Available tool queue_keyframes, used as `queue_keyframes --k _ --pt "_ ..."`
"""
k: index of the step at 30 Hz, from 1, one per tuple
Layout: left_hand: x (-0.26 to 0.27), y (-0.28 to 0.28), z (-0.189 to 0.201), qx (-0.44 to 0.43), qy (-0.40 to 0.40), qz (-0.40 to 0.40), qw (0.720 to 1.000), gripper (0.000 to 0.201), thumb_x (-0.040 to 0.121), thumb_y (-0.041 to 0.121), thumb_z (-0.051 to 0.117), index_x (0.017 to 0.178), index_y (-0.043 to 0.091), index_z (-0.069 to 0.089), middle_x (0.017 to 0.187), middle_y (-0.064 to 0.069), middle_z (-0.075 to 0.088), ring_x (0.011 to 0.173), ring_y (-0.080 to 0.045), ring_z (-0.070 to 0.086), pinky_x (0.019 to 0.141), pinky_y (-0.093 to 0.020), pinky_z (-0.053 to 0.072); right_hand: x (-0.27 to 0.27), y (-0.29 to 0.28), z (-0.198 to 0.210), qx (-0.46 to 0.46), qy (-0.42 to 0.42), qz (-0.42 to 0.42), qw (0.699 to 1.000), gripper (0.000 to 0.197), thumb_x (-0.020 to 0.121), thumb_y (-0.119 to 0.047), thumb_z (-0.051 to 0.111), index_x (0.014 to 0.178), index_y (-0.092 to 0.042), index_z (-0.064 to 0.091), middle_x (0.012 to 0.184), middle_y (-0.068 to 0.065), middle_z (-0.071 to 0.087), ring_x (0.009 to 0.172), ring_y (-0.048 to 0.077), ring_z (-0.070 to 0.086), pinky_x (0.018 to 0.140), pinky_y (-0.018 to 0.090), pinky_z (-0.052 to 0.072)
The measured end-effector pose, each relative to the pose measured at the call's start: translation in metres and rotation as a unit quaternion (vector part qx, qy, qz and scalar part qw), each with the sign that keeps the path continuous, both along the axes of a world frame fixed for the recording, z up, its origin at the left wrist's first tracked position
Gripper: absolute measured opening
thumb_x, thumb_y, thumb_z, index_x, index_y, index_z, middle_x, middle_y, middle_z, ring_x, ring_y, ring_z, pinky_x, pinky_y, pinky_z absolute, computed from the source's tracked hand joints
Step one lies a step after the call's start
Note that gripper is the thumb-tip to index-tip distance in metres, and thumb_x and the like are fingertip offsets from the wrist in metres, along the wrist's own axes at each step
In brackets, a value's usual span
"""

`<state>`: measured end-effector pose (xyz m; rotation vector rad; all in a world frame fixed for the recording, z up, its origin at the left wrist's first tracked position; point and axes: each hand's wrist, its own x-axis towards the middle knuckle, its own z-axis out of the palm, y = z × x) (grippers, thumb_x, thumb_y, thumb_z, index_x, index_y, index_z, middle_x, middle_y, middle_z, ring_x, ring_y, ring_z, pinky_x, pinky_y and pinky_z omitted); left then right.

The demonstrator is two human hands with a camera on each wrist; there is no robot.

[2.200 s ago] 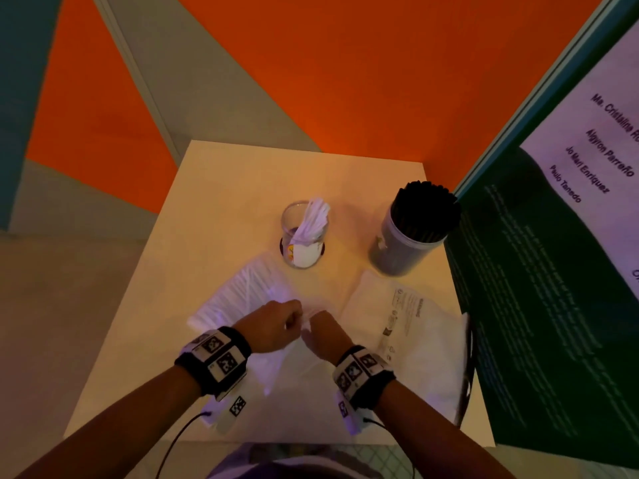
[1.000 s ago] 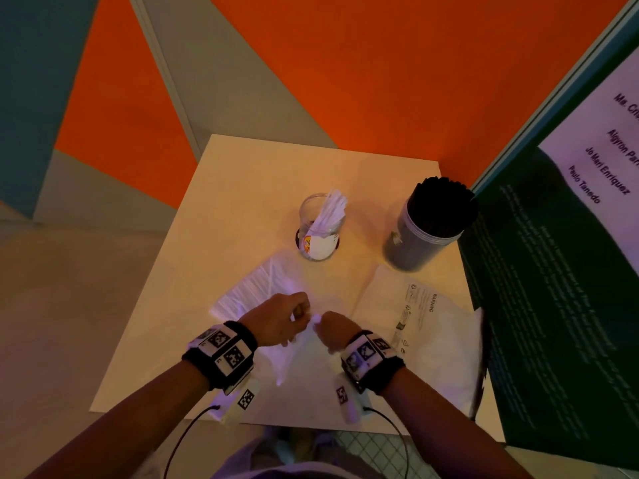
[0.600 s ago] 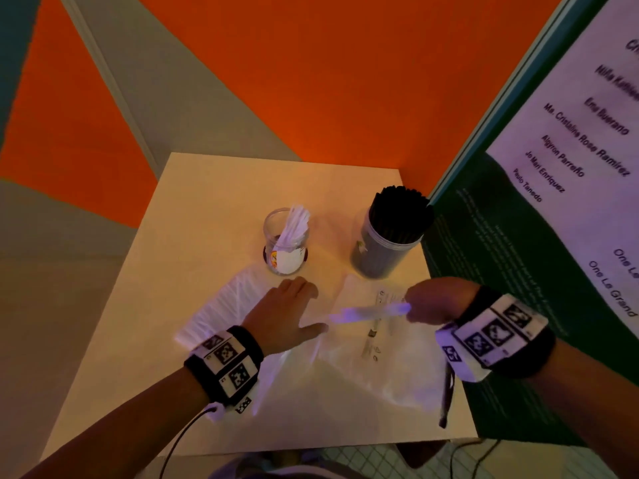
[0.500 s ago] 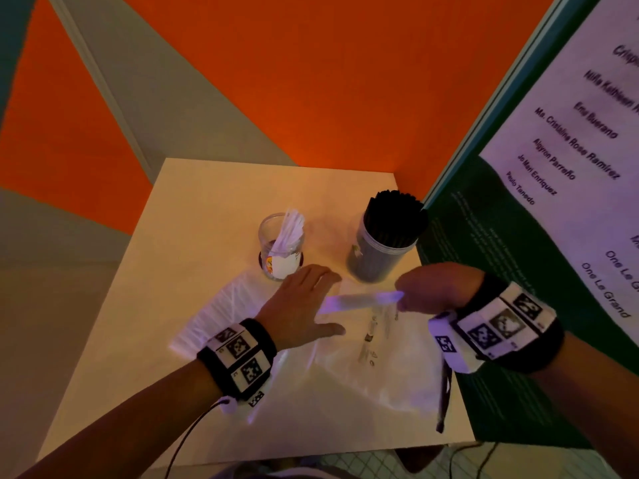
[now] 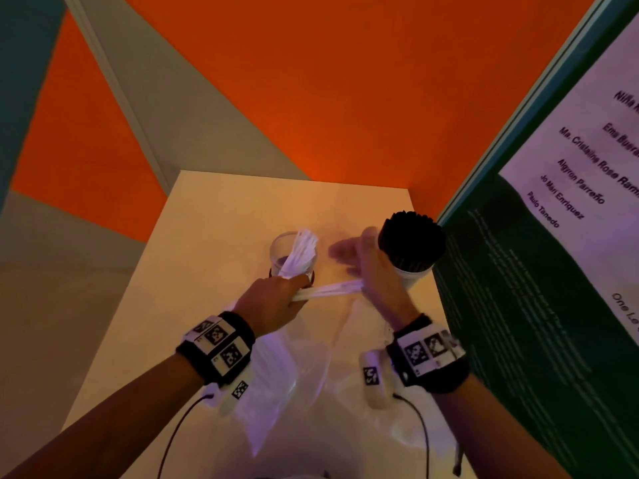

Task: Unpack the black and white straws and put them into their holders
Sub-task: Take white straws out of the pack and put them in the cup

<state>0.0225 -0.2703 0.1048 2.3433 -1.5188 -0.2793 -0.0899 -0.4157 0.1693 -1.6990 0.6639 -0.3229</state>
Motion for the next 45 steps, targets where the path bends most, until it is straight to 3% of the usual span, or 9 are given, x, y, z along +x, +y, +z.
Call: queue_keyframes --k 5,9,13,21,25,33,37,41,45 --pt "0.007 -0.005 -0.002 -0.003 0.050 0.009 0.999 0.023 0.097 0.032 0.049 0.114 0.019 0.057 0.094 -0.009 0.066 0.084 -0.033 0.061 0.062 -0.031 0.033 0.021 0.007 -0.018 0.077 -0.104 -0.025 0.991 0.064 0.082 -0.073 0.027 0.084 -0.026 0.069 0.098 0.002 0.072 0.098 0.019 0.067 0.090 0.036 0.050" --pt "0.019 -0.014 0.002 -0.074 0.136 0.040 0.987 0.028 0.097 0.028 0.051 0.119 0.013 0.057 0.097 -0.012 0.066 0.084 -0.035 0.062 0.063 -0.032 0.037 0.030 0.019 -0.026 0.122 -0.234 -0.004 0.964 0.015 0.093 -0.014 0.053 0.107 -0.011 0.049 0.103 0.021 0.062 0.100 0.033 0.062 0.088 0.038 0.049" --pt "0.039 -0.042 0.011 -0.124 0.200 0.056 0.970 0.039 0.096 0.028 0.052 0.132 0.013 0.048 0.114 -0.016 0.064 0.097 -0.032 0.063 0.076 -0.036 0.048 0.057 0.014 -0.014 0.025 -0.244 0.013 0.969 0.019 0.093 0.011 0.045 0.097 -0.007 0.040 0.085 0.021 0.052 0.082 0.029 0.062 0.077 0.033 0.050" --pt "0.097 -0.042 -0.012 -0.114 0.212 0.090 0.966 0.085 0.077 0.035 0.077 0.143 0.013 0.029 0.141 -0.008 0.033 0.130 -0.019 0.032 0.102 -0.029 0.030 0.100 -0.047 0.003 -0.042 -0.257 -0.012 0.965 0.028 0.096 0.010 0.038 0.092 -0.018 0.041 0.081 0.006 0.046 0.072 0.018 0.056 0.076 0.028 0.051" --pt "0.095 -0.011 -0.038 -0.084 0.170 0.125 0.974 0.079 0.074 0.033 0.080 0.136 0.008 0.037 0.137 -0.010 0.036 0.128 -0.025 0.034 0.105 -0.035 0.031 0.108 -0.044 -0.026 -0.076 -0.183 0.012 0.980 0.025 0.101 0.000 0.035 0.099 -0.023 0.043 0.086 0.010 0.051 0.081 0.021 0.060 0.084 0.044 0.049" --pt "0.093 0.037 -0.074 -0.045 0.176 0.163 0.970 0.045 0.083 0.013 0.068 0.123 0.010 0.049 0.127 -0.008 0.044 0.117 -0.026 0.043 0.096 -0.029 0.034 0.112 -0.050 -0.061 -0.134 -0.055 0.061 0.987 0.032 0.102 -0.032 0.037 0.128 -0.024 0.054 0.129 -0.008 0.053 0.119 -0.004 0.046 0.093 0.002 0.033" --pt "0.118 0.098 -0.117 -0.026 0.102 0.289 0.952 0.027 0.083 0.001 0.060 0.110 0.006 0.063 0.125 -0.017 0.052 0.120 -0.039 0.045 0.098 -0.040 0.036 0.106 -0.050 -0.072 -0.125 0.009 0.059 0.990 0.038 0.101 -0.027 0.041 0.138 -0.016 0.047 0.146 0.001 0.044 0.134 0.012 0.040 0.107 0.016 0.029" --pt "0.212 0.151 -0.148 0.098 0.100 0.429 0.893 0.056 0.100 0.024 0.039 0.151 0.017 0.017 0.160 -0.008 0.001 0.147 -0.029 0.001 0.114 -0.053 0.015 0.088 -0.044 -0.073 -0.196 -0.024 0.036 0.980 0.036 0.097 -0.028 0.046 0.131 -0.020 0.053 0.138 -0.004 0.049 0.128 0.000 0.041 0.102 0.003 0.027" --pt "0.253 0.157 -0.182 0.237 0.128 0.368 0.890 0.054 0.103 0.027 0.019 0.152 0.021 -0.006 0.160 -0.001 -0.008 0.148 -0.022 -0.001 0.117 -0.054 0.008 0.065 -0.047 -0.064 -0.192 -0.022 0.016 0.981 0.036 0.092 -0.034 0.045 0.126 -0.028 0.055 0.133 -0.006 0.053 0.123 0.001 0.045 0.094 -0.003 0.031"
